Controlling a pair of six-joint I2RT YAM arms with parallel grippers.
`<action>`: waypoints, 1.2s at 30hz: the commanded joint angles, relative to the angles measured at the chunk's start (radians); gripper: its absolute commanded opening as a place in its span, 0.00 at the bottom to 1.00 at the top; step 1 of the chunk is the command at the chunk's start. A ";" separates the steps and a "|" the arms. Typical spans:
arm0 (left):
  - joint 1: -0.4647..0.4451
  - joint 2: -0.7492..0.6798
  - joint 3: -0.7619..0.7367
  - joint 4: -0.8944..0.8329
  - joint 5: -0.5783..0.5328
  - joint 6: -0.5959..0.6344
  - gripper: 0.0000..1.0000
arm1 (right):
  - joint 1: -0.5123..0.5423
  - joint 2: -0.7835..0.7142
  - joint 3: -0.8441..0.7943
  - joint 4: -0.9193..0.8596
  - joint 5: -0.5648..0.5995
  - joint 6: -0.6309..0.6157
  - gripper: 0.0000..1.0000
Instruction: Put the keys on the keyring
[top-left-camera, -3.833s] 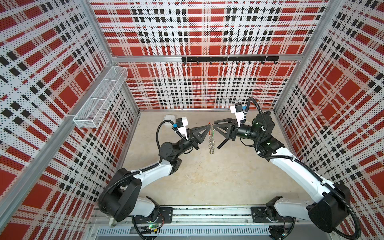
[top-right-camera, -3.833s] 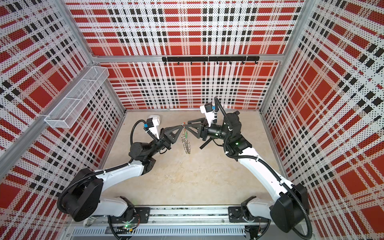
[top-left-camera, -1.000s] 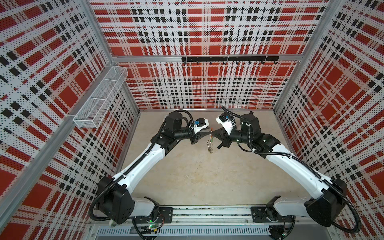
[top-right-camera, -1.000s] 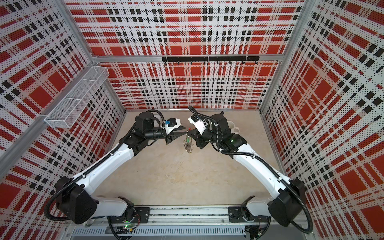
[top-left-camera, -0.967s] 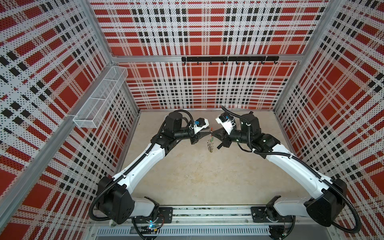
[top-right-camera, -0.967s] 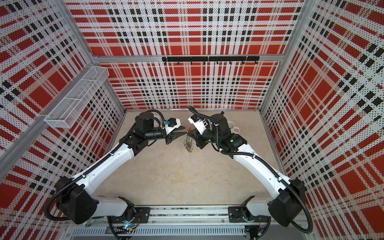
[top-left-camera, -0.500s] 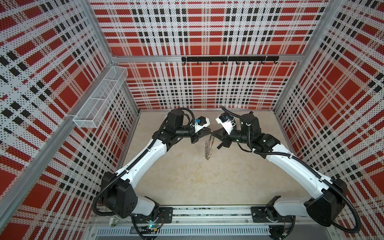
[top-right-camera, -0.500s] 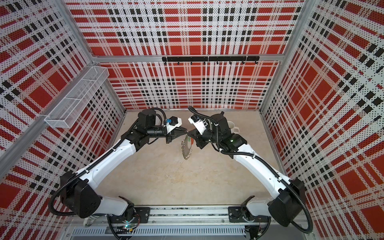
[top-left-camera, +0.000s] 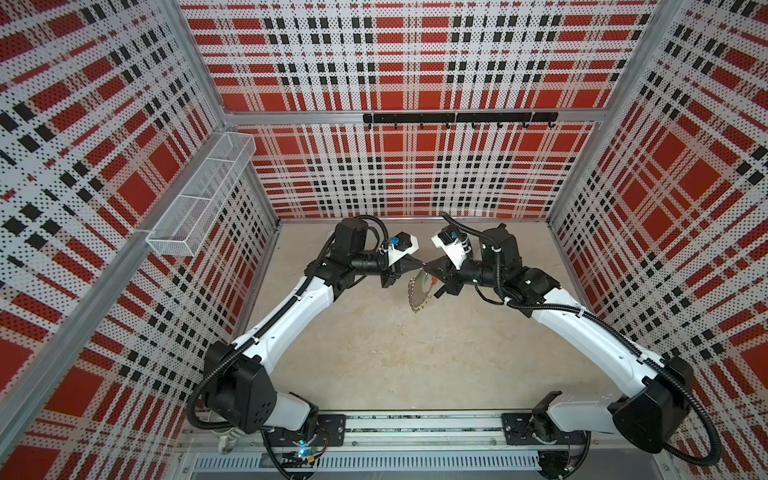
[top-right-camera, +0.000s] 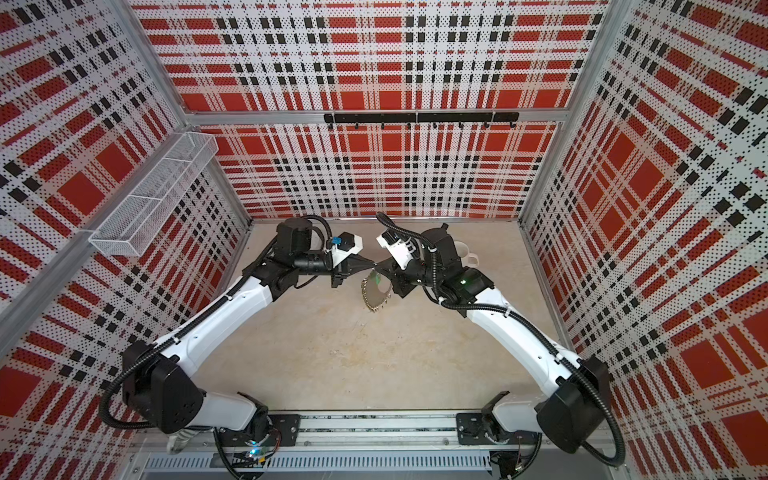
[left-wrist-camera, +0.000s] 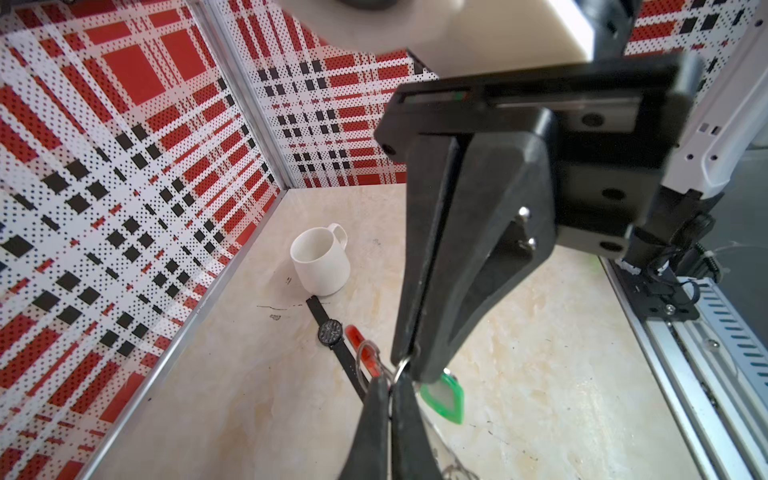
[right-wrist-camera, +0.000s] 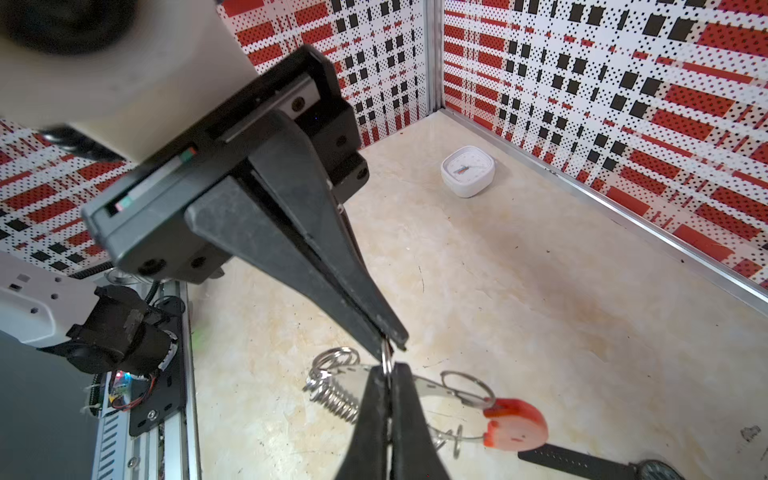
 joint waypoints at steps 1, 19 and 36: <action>0.015 -0.064 -0.100 0.303 -0.004 -0.227 0.00 | 0.003 -0.019 -0.017 0.116 -0.098 0.074 0.11; 0.024 -0.167 -0.410 1.047 -0.086 -0.789 0.00 | -0.175 -0.058 -0.219 0.769 -0.470 0.663 0.47; -0.001 -0.133 -0.415 1.134 -0.103 -0.888 0.00 | -0.123 0.008 -0.097 0.605 -0.429 0.543 0.45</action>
